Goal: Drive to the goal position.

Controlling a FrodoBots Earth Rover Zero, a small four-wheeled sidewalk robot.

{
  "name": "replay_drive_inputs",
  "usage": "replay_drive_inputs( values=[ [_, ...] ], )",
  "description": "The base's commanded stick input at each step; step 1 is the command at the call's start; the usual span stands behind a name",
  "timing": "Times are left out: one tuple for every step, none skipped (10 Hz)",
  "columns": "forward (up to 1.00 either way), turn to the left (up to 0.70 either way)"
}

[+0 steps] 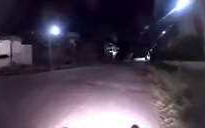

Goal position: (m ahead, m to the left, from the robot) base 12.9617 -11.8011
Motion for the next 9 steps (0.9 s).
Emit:
replay_drive_inputs(
  values=[
    [0.7,-0.35],
    [0.7,-0.35],
    [0.7,-0.35],
    [0.7,-0.35],
    [0.7,-0.35],
    [0.7,-0.01],
    [0.7,0.0],
    [0.7,0.0],
    [0.7,0.0]
  ],
)
